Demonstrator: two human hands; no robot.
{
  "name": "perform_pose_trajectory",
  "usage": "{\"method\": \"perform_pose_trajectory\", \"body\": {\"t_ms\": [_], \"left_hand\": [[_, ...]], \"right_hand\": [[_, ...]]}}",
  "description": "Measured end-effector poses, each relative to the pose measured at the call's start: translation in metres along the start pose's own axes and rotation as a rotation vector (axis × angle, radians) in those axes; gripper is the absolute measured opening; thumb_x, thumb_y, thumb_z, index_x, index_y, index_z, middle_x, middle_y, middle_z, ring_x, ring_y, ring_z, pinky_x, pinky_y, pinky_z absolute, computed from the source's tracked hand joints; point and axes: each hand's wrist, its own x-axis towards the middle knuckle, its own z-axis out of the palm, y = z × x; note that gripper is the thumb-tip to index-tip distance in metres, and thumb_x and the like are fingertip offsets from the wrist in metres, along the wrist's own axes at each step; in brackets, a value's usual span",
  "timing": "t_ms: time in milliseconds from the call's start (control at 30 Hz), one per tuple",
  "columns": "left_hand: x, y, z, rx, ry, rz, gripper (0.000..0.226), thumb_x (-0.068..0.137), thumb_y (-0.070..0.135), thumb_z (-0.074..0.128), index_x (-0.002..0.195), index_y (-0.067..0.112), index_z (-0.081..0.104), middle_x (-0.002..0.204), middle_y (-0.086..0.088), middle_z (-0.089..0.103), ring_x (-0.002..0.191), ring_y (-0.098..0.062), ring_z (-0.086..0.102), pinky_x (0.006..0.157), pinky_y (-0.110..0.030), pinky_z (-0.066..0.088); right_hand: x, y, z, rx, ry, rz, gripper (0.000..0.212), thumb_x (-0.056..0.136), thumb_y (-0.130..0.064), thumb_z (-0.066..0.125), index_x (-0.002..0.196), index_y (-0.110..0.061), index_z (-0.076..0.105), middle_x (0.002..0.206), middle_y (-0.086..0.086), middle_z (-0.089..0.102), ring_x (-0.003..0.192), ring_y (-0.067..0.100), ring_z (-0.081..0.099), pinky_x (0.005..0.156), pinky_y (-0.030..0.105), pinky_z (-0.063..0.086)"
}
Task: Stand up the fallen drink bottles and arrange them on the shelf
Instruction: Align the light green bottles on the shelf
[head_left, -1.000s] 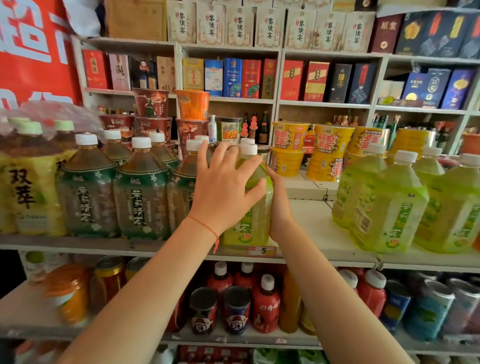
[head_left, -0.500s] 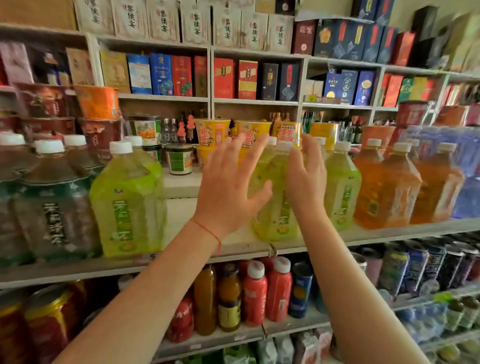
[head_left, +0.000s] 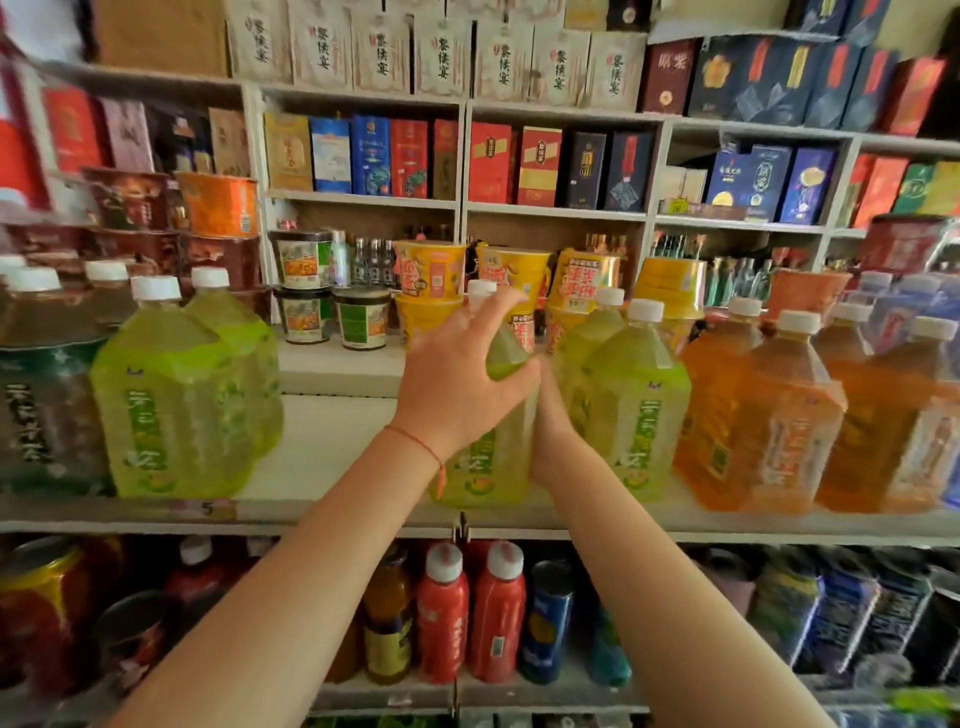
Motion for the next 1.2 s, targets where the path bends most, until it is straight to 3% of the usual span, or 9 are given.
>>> {"method": "perform_pose_trajectory", "body": {"t_ms": [100,233,333,533,667,800,933,1033,1200], "left_hand": [[-0.003,-0.009,-0.007,0.017,0.012,-0.013,0.057,0.087,0.059,0.045,0.14,0.038,0.04,0.097,0.006,0.063,0.087,-0.016,0.06,0.088,-0.043,0.051],[-0.011,-0.032,-0.024,0.042,0.04,-0.016,0.057,0.088,0.058,0.047,0.141,0.037,0.039,0.099,0.004,0.065,0.085,-0.017,0.06,0.084,-0.044,0.052],[-0.016,-0.048,-0.041,0.054,0.048,-0.009,0.057,0.088,0.057,0.047,0.14,0.036,0.04,0.102,0.004,0.064,0.09,-0.017,0.059,0.089,-0.046,0.051],[-0.031,-0.081,-0.078,0.114,0.036,-0.039,0.057,0.089,0.046,0.058,0.141,0.03,0.042,0.16,-0.008,0.026,0.097,-0.019,0.06,0.067,-0.033,0.057],[-0.035,-0.102,-0.097,0.305,0.112,0.05,0.046,0.089,0.043,0.05,0.125,0.015,0.058,0.147,-0.011,0.047,0.123,-0.028,0.053,0.103,-0.049,0.046],[-0.036,-0.114,-0.108,0.431,0.181,0.109,0.03,0.087,0.035,0.058,0.107,0.014,0.066,0.127,-0.011,0.059,0.128,-0.032,0.048,0.118,-0.058,0.026],[-0.033,-0.1,-0.097,0.335,0.233,0.148,0.022,0.08,0.012,0.066,0.101,0.013,0.069,0.122,-0.014,0.062,0.126,-0.034,0.052,0.119,-0.06,0.025],[-0.032,-0.084,-0.082,0.201,0.276,0.177,0.02,0.086,0.014,0.058,0.102,0.013,0.069,0.118,-0.011,0.063,0.119,-0.032,0.054,0.117,-0.054,0.029],[-0.017,-0.031,-0.046,-0.095,0.25,0.169,0.035,0.09,0.027,0.052,0.118,0.009,0.064,0.114,-0.006,0.063,0.111,-0.025,0.056,0.103,-0.04,0.04]], "right_hand": [[-0.01,-0.002,0.008,-0.004,-0.124,-0.005,0.051,0.103,-0.057,0.03,0.105,-0.026,0.07,0.106,0.011,0.074,0.096,0.022,0.07,0.093,0.046,0.053],[-0.021,-0.004,0.037,-0.004,-0.18,-0.003,0.048,0.104,-0.05,0.027,0.098,-0.026,0.069,0.114,0.016,0.071,0.103,0.027,0.069,0.08,0.036,0.056],[-0.02,0.004,0.06,0.015,-0.239,0.011,0.049,0.103,-0.051,0.029,0.101,-0.023,0.07,0.099,0.011,0.073,0.086,0.021,0.072,0.07,0.032,0.058],[-0.016,0.023,0.111,0.046,-0.322,-0.038,0.051,0.105,-0.05,0.025,0.112,-0.027,0.07,0.107,0.007,0.075,0.096,0.019,0.072,0.089,0.045,0.056],[-0.015,0.036,0.145,0.027,-0.341,-0.069,0.049,0.107,-0.044,0.024,0.112,-0.025,0.069,0.106,0.003,0.074,0.094,0.015,0.07,0.097,0.048,0.051],[-0.014,0.043,0.17,0.03,-0.196,-0.089,0.057,0.101,-0.046,0.035,0.128,0.0,0.055,0.109,0.013,0.058,0.101,0.026,0.057,0.092,0.049,0.047],[-0.02,0.035,0.171,-0.195,-0.103,-0.229,0.028,0.105,-0.023,0.036,0.091,-0.018,0.06,0.086,0.003,0.061,0.086,0.016,0.059,0.078,0.033,0.048],[-0.03,0.014,0.157,-0.398,-0.01,-0.504,0.022,0.096,-0.025,0.042,0.098,-0.021,0.064,0.098,-0.001,0.064,0.094,0.015,0.06,0.086,0.035,0.049],[-0.049,-0.045,0.056,-0.62,0.59,-1.026,0.035,0.092,-0.022,0.049,0.125,-0.015,0.057,0.121,-0.002,0.059,0.114,0.012,0.052,0.098,0.02,0.039]]}}
